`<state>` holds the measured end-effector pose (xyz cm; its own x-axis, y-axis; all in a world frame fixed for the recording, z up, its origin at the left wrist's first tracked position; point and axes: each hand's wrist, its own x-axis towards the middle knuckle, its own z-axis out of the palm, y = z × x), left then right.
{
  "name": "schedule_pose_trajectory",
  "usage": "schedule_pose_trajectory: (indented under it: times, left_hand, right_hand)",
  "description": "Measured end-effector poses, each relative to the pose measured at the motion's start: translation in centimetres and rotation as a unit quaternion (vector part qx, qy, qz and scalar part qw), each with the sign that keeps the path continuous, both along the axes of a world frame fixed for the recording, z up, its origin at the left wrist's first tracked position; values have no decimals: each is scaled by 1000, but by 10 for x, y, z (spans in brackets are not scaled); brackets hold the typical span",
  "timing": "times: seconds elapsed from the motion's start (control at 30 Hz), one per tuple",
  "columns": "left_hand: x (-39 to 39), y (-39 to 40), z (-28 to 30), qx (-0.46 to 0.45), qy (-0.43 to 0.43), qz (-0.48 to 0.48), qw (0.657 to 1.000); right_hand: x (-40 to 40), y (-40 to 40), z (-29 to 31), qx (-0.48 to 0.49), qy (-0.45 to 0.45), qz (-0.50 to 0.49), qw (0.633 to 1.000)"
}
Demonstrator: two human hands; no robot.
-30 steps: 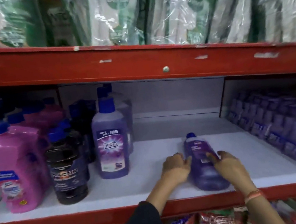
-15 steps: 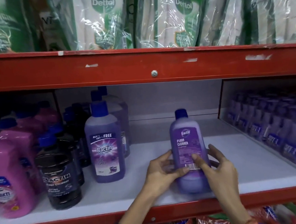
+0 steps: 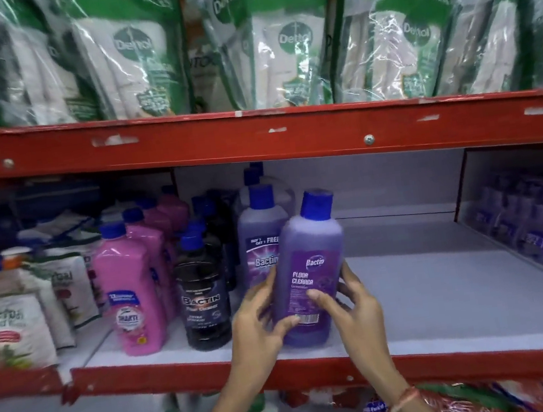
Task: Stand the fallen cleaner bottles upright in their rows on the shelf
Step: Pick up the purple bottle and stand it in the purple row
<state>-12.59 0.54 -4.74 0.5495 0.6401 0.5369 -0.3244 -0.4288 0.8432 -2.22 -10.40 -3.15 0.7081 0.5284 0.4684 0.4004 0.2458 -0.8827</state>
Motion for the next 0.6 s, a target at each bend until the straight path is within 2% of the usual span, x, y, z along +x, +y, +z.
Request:
schedule_pose_trajectory:
  times: [0.2,0.27,0.37,0.47,0.53,0.6]
  left_hand:
    - [-9,12,-15,-9,22,29,999]
    - [-9,13,-15,-17,40,26,999]
    - [-10,15,-9,-98,34,8,995]
    - [-12,22,-7,-153,14,12,988]
    - [-15,24,-6,-151,17,16,988]
    - [-18,26,-6,-139,39,-1,989]
  right_hand:
    - [-6,14,-3,-29,-45,11,998]
    - [-5,14,-7,-37,-61,-27,997]
    - [-6,14,-14,-59,-90,-94,990]
    - [-8,12,-17,-69,-84,-81,991]
    - [-5,10,-16,-83,-93,-63,990]
    - [-4,8,-13,-143,-118,-30,982]
